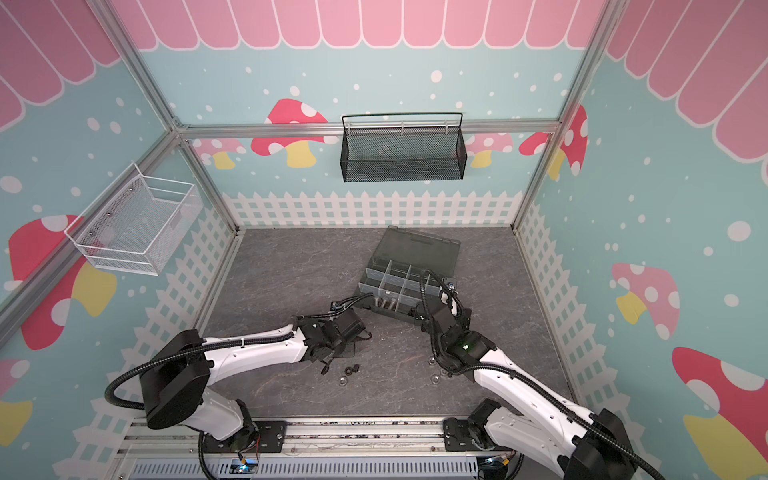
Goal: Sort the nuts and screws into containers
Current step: 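Lift the silver bolt with the left gripper and carry it over the organizer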
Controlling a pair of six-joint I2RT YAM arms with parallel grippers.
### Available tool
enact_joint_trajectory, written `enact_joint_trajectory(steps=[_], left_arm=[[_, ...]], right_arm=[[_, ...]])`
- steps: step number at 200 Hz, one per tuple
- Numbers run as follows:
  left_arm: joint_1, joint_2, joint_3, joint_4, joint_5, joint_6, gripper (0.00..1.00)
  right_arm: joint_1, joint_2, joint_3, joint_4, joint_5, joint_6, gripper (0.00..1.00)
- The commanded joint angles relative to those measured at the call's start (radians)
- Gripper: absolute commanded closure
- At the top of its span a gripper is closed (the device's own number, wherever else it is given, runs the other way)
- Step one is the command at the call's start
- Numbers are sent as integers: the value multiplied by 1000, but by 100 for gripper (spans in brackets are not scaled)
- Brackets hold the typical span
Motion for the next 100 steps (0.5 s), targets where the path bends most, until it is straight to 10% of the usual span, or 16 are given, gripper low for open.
enact_joint_trajectory(steps=[1, 100], left_arm=[[12, -37, 38, 6, -52, 13, 96], [53, -46, 161, 68, -59, 113, 96]], right_arm=[[-2, -13, -5, -18, 7, 12, 2], [-2, -21, -3, -18, -2, 14, 2]])
